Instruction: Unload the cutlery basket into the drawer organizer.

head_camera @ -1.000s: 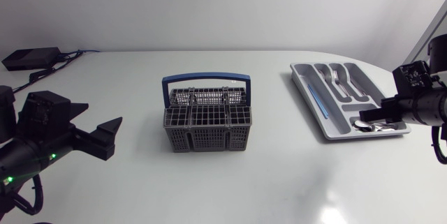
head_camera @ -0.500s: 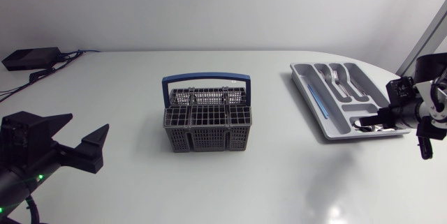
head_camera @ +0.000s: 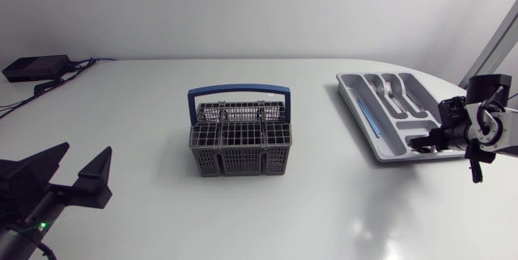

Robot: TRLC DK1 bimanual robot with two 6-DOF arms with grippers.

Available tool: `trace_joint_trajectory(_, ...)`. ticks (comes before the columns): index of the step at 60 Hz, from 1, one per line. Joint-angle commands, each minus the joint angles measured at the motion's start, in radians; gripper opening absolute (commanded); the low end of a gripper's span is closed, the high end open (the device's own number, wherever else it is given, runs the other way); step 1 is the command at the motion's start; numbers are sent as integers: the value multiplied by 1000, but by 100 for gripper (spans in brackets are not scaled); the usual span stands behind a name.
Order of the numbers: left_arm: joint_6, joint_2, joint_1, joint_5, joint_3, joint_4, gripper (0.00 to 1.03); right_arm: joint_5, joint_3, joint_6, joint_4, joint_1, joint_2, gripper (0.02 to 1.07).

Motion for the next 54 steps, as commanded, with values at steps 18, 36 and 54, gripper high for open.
trace_joint_trajectory(18,-70,-113,59,34,-97,57,99,-1,2,30,-56,9,-5,101)
trace_joint_trajectory(36,-70,-113,59,34,-97,57,99,-4,-27,114,-92,73,-190,102)
trace_joint_trajectory(54,-70,-113,59,34,-97,57,99,-8,-72,195,-107,139,-365,102)
